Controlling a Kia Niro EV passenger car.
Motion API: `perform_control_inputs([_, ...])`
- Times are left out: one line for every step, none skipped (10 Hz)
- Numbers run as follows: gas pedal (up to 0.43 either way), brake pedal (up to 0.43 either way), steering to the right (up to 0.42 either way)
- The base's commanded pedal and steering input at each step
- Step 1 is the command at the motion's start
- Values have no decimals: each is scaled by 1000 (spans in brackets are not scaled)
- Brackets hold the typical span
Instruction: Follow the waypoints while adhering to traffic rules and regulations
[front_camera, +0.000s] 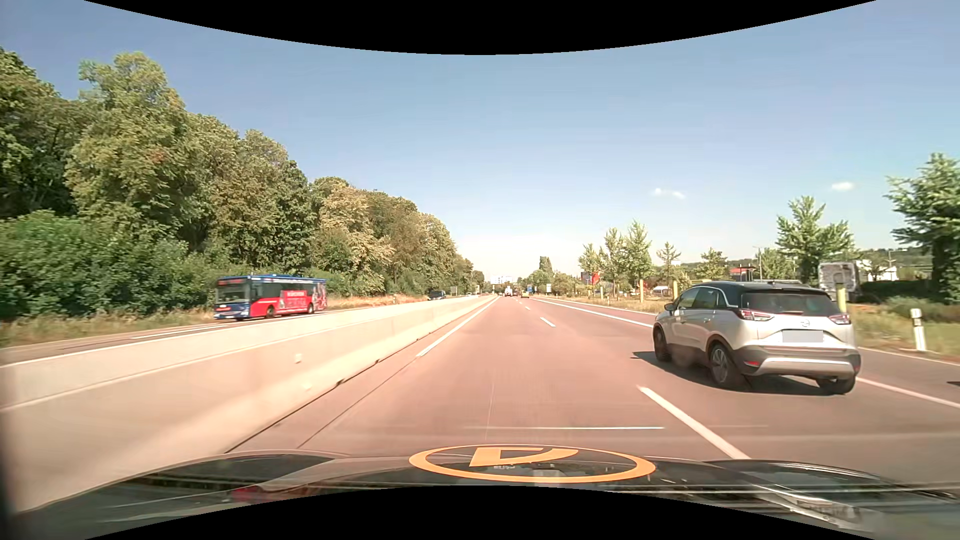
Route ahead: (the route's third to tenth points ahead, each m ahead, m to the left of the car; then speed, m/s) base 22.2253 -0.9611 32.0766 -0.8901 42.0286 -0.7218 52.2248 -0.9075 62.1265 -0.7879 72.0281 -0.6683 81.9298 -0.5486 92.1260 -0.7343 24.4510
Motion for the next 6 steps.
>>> perform_control_inputs([209, 0, -1])
perform_control_inputs([209, 0, -1])
perform_control_inputs([209, 0, -1])
perform_control_inputs([209, 0, -1])
perform_control_inputs([209, 0, -1])
perform_control_inputs([209, 0, -2])
